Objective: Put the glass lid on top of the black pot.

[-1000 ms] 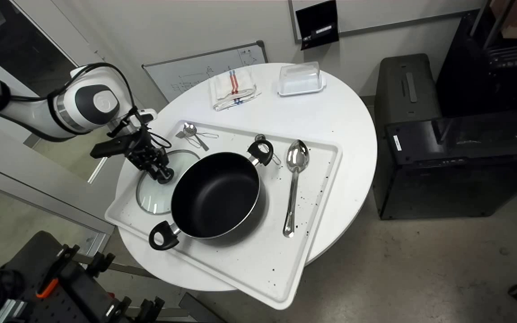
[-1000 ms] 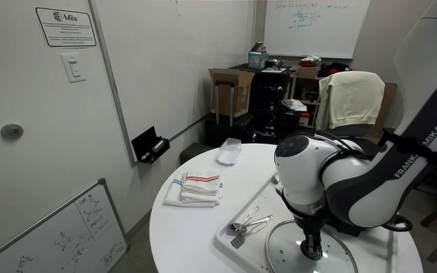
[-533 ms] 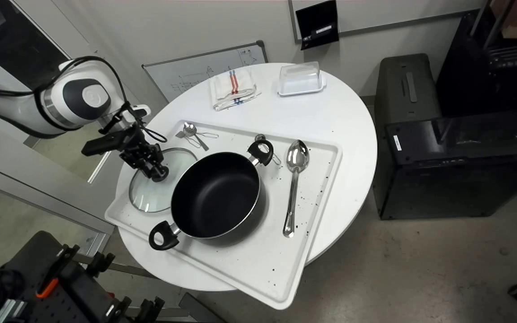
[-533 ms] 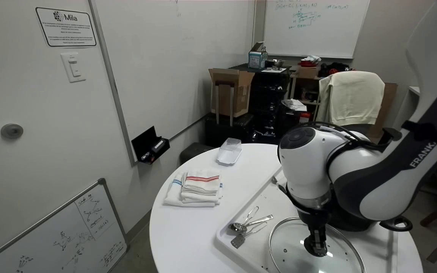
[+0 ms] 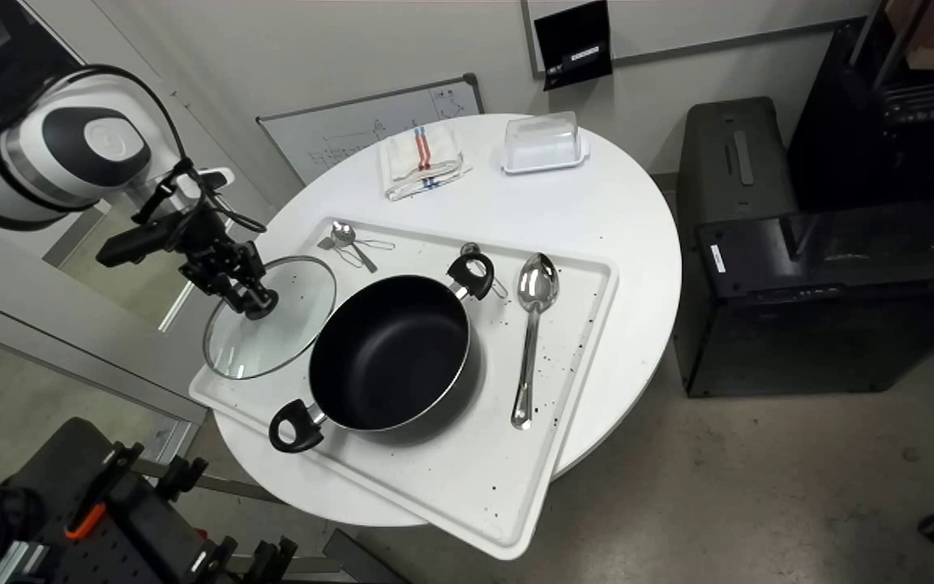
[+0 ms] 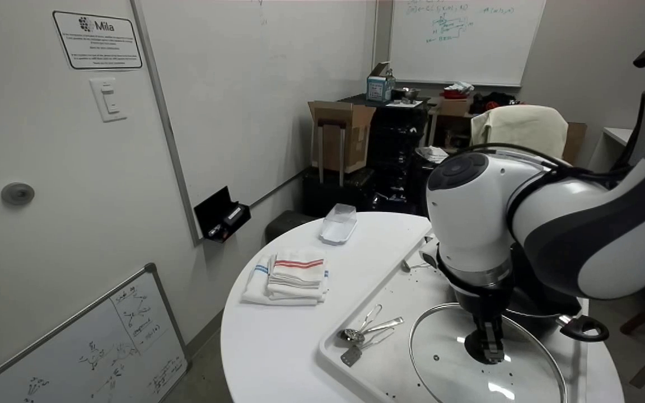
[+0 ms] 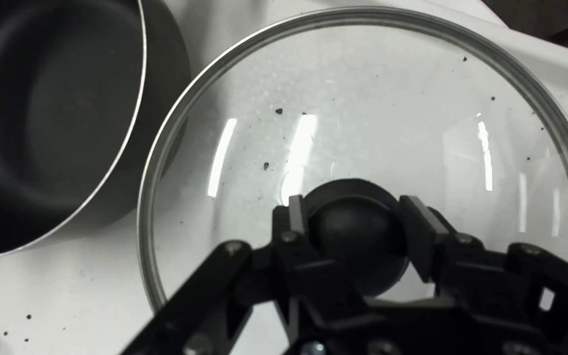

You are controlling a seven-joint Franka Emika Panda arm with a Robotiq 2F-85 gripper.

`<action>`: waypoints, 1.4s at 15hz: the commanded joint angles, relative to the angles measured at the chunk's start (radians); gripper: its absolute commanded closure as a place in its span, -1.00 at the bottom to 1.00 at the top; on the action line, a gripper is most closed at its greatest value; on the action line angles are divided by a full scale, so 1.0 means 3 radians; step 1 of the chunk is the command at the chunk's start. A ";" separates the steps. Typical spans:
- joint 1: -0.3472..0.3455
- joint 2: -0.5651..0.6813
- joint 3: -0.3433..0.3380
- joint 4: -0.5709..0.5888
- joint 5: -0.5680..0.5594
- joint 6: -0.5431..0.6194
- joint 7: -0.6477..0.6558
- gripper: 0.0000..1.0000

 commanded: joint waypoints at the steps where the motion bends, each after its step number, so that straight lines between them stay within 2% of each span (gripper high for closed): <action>1: 0.0037 -0.0393 0.0019 -0.0254 -0.0100 -0.0177 0.0002 0.52; 7: -0.0036 -0.0664 0.0001 -0.0472 -0.0190 -0.0230 0.0045 0.52; 11: -0.0171 -0.0820 -0.0059 -0.0648 -0.0193 -0.0186 0.0043 0.52; 16: -0.0467 -0.0972 -0.0202 -0.0781 -0.0212 -0.0156 -0.0045 0.52; 21: -0.0769 -0.1013 -0.0347 -0.0739 -0.0200 -0.0157 -0.0101 0.52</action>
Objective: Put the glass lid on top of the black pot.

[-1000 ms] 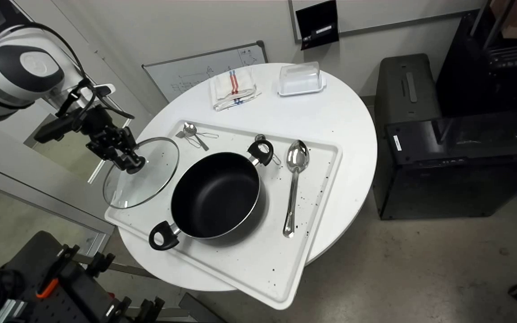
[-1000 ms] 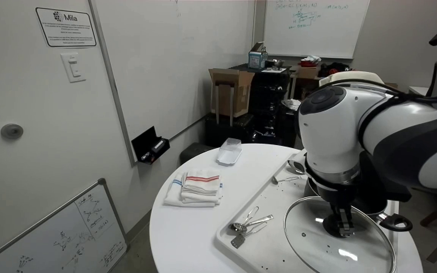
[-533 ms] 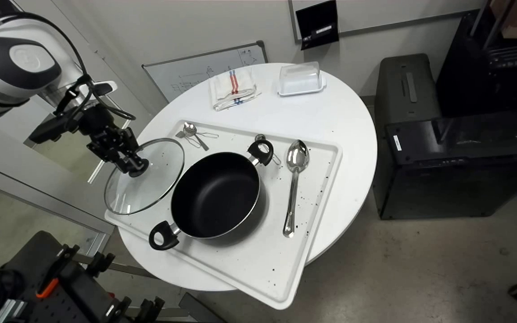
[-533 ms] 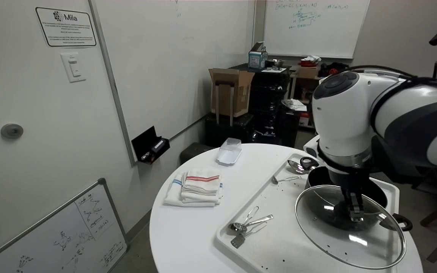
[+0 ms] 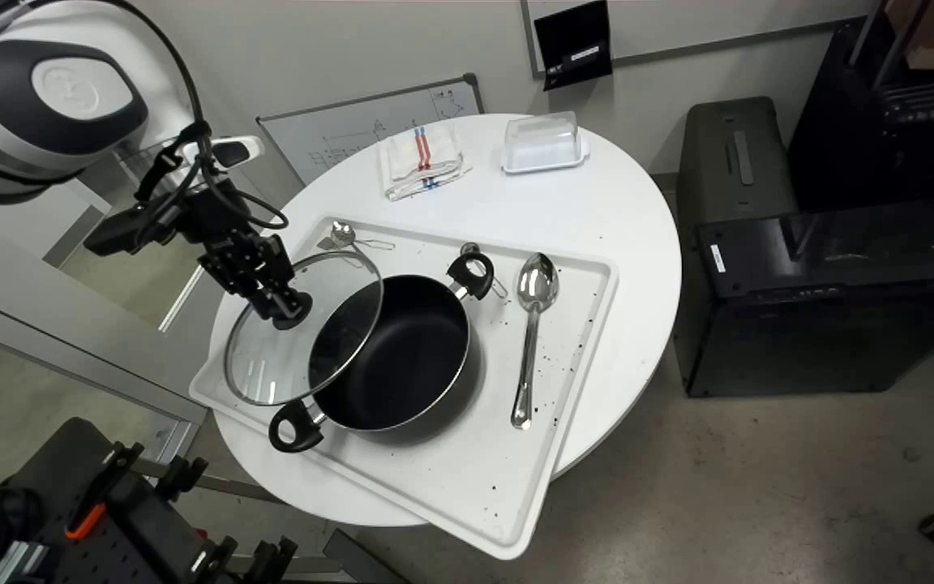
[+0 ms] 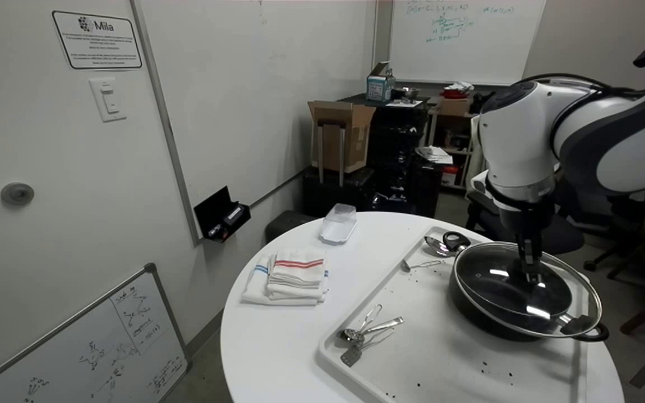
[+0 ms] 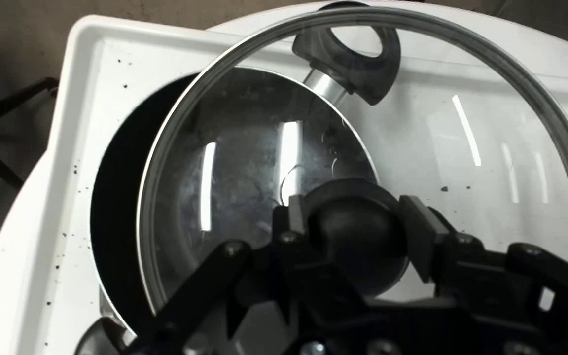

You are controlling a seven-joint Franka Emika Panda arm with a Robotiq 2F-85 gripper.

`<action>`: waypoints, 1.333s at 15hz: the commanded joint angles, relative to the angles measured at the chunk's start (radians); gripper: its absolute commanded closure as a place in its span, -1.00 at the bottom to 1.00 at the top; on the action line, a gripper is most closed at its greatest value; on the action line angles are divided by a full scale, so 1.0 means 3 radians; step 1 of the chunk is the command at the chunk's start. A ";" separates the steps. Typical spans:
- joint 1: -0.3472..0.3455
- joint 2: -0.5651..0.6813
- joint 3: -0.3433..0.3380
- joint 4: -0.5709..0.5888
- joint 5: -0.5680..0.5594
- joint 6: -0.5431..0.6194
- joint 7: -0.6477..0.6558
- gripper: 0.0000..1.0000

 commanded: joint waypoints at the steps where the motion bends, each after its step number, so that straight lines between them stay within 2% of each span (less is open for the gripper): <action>1: -0.0190 -0.0141 -0.0083 -0.0032 0.0010 -0.0019 -0.0089 0.52; 10: -0.0449 0.0038 -0.0238 0.0118 0.0058 0.0128 -0.0010 0.52; 20: -0.0559 0.0360 -0.0222 0.0358 0.0428 0.0260 -0.0063 0.52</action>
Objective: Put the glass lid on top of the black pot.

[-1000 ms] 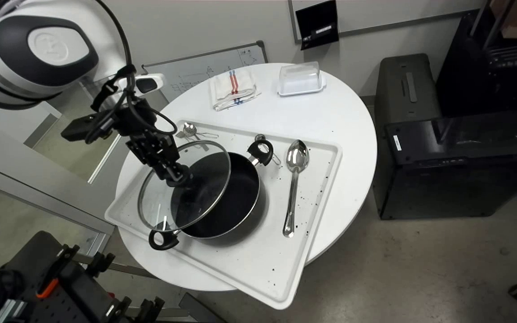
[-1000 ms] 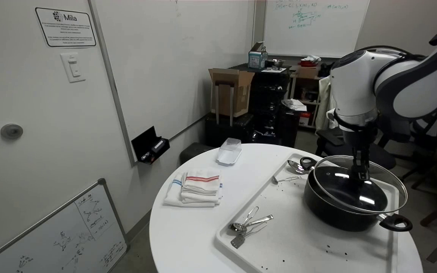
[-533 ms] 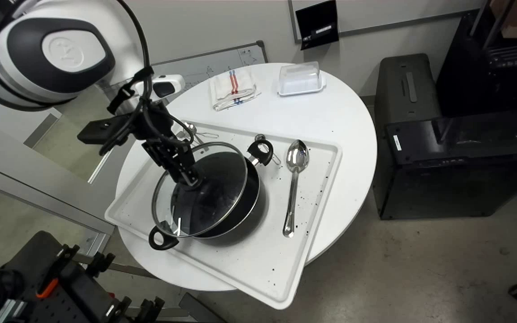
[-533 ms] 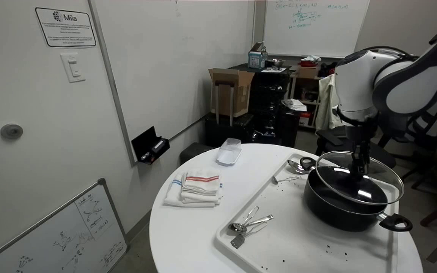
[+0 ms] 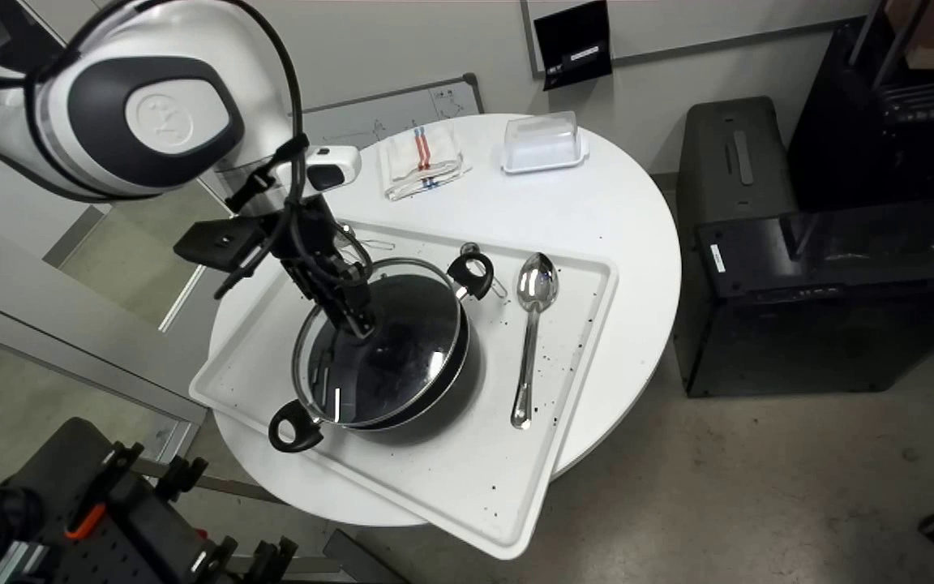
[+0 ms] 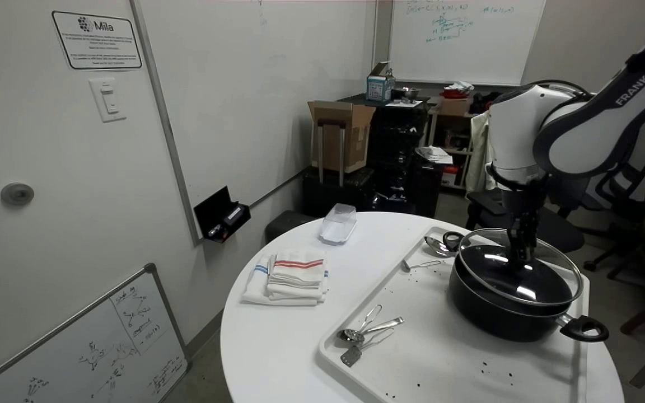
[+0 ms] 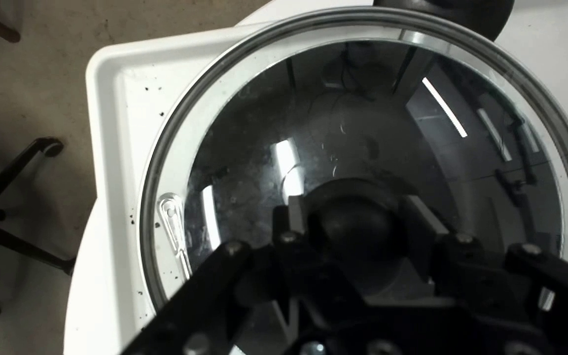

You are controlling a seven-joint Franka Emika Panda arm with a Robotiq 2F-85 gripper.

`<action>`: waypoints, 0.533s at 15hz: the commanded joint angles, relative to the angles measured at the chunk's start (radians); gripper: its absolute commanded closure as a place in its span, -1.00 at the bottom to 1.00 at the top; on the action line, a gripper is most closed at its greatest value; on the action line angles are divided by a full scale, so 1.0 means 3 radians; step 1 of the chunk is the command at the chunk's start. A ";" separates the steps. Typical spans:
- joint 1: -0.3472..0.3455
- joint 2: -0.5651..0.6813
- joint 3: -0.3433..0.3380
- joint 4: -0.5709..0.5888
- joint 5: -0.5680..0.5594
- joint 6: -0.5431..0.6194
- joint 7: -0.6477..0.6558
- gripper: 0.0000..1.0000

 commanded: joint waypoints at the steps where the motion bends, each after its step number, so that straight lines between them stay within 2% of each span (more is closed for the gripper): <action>1: -0.0032 0.0114 0.0011 0.0154 0.0163 -0.0017 -0.0047 0.52; 8: -0.0043 0.0265 0.0012 0.0274 0.0279 0.0002 -0.0062 0.52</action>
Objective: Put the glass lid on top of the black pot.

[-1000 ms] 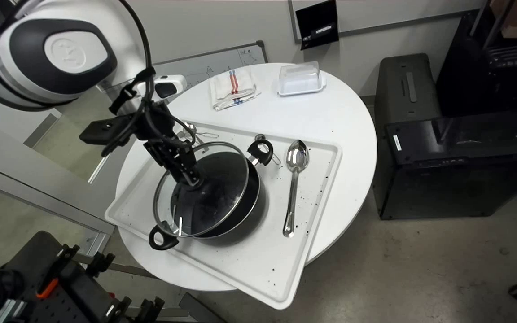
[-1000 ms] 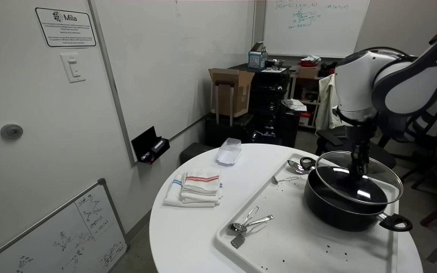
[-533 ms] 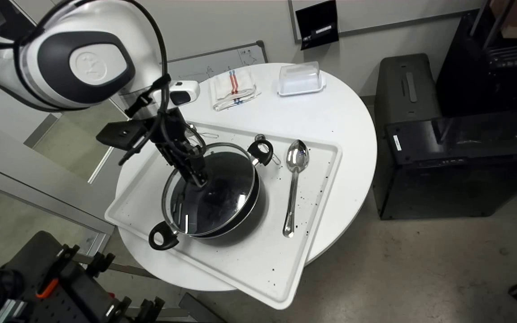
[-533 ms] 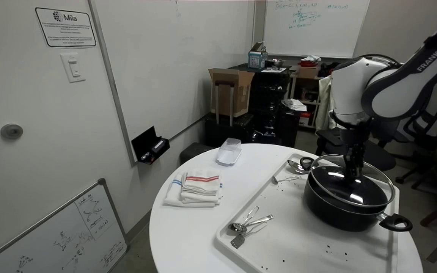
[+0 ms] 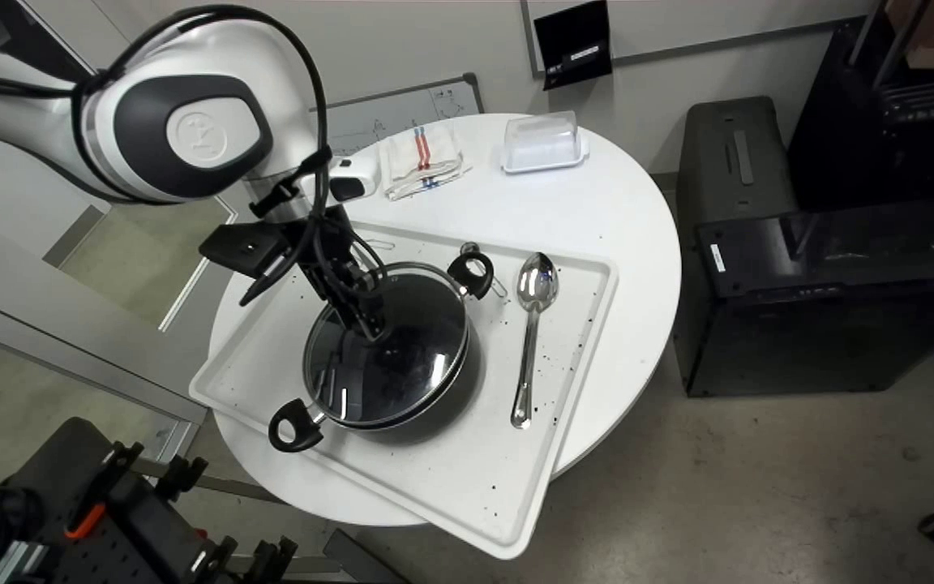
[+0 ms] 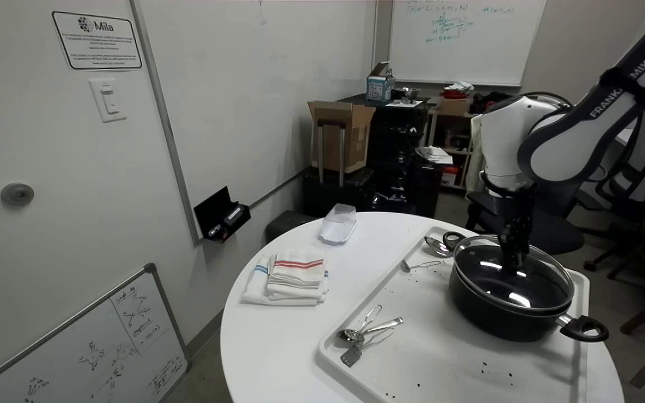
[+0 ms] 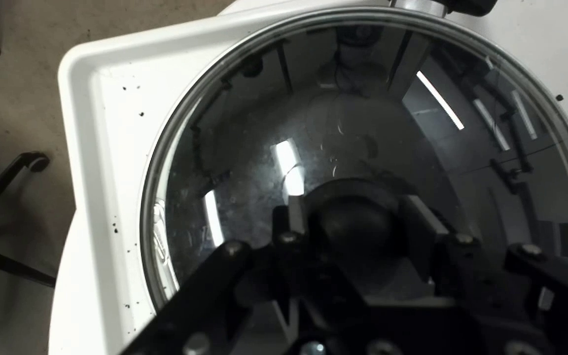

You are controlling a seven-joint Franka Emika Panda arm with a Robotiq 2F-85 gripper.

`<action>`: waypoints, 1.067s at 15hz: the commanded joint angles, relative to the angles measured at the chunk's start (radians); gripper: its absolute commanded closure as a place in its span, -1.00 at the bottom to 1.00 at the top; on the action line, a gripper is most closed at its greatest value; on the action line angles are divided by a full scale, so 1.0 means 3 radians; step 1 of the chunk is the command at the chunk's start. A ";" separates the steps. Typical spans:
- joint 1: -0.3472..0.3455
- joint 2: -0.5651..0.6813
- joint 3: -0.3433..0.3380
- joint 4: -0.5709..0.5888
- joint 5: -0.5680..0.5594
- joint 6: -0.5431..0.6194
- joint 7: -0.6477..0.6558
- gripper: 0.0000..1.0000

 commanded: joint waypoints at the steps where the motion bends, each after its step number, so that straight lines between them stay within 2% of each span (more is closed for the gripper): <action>1: -0.0021 0.0029 0.0014 0.0081 0.0110 -0.0011 -0.0063 0.52; 16: -0.0018 0.0063 0.0027 0.0006 0.0123 0.0113 -0.0079 0.52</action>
